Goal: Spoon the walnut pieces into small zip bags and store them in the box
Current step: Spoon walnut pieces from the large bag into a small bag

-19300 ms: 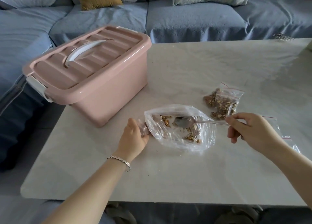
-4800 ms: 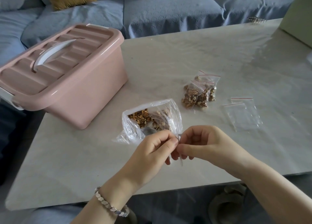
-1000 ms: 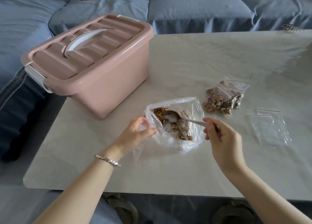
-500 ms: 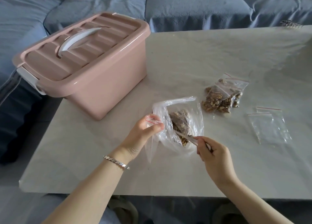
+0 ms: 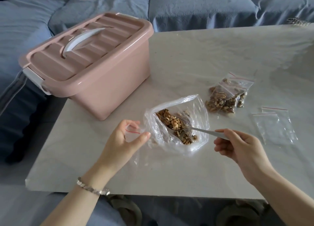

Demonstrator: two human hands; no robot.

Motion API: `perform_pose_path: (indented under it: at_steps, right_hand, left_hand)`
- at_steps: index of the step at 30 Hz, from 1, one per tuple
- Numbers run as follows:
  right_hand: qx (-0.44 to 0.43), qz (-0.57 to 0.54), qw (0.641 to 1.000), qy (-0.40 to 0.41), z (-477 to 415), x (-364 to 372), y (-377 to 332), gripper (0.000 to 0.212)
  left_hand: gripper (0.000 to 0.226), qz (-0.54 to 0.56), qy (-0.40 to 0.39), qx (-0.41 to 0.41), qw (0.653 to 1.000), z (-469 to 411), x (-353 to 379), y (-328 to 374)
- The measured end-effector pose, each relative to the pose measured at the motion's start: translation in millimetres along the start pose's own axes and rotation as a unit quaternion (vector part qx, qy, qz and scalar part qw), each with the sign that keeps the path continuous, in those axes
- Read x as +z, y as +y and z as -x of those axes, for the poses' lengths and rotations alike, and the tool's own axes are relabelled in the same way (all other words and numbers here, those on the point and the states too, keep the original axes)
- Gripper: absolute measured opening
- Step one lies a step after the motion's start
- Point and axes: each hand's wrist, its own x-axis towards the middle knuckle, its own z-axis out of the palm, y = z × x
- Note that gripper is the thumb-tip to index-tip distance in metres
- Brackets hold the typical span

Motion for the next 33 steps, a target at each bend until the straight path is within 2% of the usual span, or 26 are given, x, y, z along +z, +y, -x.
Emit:
perform_pose_path:
  at_steps: [2, 5, 10, 14, 18, 22, 26, 28, 30, 33]
  right_hand:
    - [-0.005, -0.005, 1.0, 0.007, 0, -6, -6, 0.027]
    - [-0.024, -0.011, 0.999, 0.024, -1, -14, -20, 0.029]
    - [-0.085, 0.024, 0.995, 0.042, 0, -25, -57, 0.03]
    - [-0.12, 0.064, 0.99, 0.03, -3, -28, -82, 0.032]
    - [-0.143, 0.128, 0.981, -0.004, -5, -19, -88, 0.033]
    - [-0.241, 0.227, 0.941, -0.069, 4, 2, -90, 0.036]
    - [-0.389, 0.369, 0.836, -0.118, 24, 18, -89, 0.029]
    - [-0.433, 0.382, 0.809, -0.108, 30, 17, -90, 0.027]
    - [-0.464, 0.366, 0.802, -0.084, 30, 10, -91, 0.029]
    - [-0.457, 0.285, 0.841, -0.051, 18, -10, -82, 0.033]
  left_hand:
    - [0.046, -0.026, 0.025, 0.061, 0.998, 9, 1, 17]
    - [0.048, -0.087, 0.0, 0.11, 0.99, 17, 14, 37]
    - [0.058, -0.166, -0.056, 0.088, 0.981, 5, 49, 42]
    - [0.048, -0.175, -0.027, 0.054, 0.983, -2, 62, 41]
    - [0.055, -0.198, -0.035, 0.078, 0.976, -4, 64, 42]
    - [0.061, -0.238, -0.026, 0.116, 0.964, -2, 64, 38]
    - [0.051, -0.212, -0.017, 0.115, 0.97, 0, 61, 32]
    - [0.048, -0.197, -0.006, 0.11, 0.974, 1, 57, 27]
    - [0.042, -0.187, 0.003, 0.107, 0.976, 4, 52, 24]
    - [0.042, -0.165, 0.029, 0.093, 0.981, 10, 44, 18]
